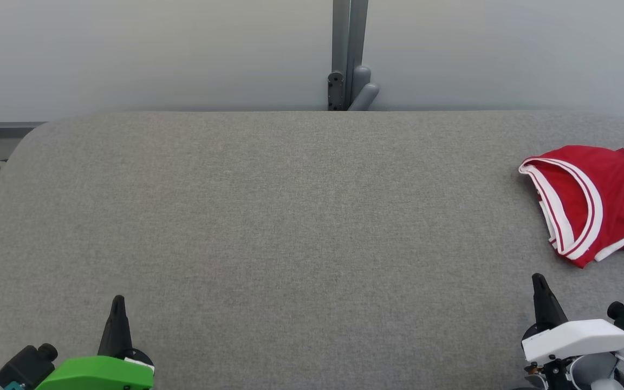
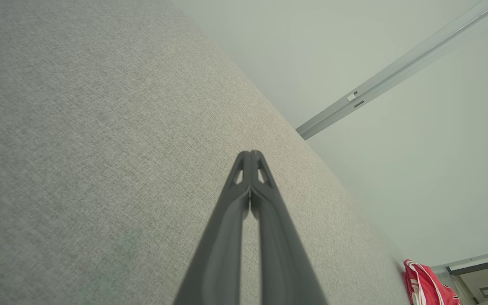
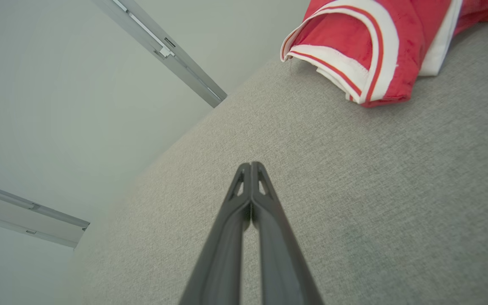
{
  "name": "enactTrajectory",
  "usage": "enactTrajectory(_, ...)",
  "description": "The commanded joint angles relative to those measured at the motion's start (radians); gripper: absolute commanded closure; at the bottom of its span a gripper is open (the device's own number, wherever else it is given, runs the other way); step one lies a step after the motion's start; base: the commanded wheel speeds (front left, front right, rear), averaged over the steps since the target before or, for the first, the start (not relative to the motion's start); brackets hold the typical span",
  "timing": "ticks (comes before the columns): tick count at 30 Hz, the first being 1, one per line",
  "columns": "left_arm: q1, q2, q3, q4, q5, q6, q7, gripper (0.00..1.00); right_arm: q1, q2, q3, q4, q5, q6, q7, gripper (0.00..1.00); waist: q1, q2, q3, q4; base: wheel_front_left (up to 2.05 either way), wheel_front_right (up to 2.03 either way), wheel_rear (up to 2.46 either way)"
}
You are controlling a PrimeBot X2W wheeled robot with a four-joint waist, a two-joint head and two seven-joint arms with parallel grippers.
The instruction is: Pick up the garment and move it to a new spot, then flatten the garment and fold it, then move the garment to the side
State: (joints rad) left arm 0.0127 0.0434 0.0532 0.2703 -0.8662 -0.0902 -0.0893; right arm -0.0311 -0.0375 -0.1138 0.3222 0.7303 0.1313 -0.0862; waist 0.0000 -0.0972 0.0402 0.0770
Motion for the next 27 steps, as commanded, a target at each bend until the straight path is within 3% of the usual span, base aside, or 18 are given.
enactTrajectory(1, -0.033, 0.005, 0.006, -0.015, -0.038, 0.004, 0.009, 1.0, -0.03, -0.007, -0.002, -0.011, 0.047, 0.0, 0.01, 1.0, 0.0, -0.0001, 0.002, -0.002, 0.0, 0.0, 0.0)
enactTrajectory(27, -0.092, 0.007, 0.032, -0.034, -0.309, 0.022, 0.085, 1.0, -0.087, -0.012, -0.004, -0.005, 0.366, 0.0, 0.085, 1.0, 0.0, -0.0001, 0.017, -0.025, 0.0, 0.0, 0.0)
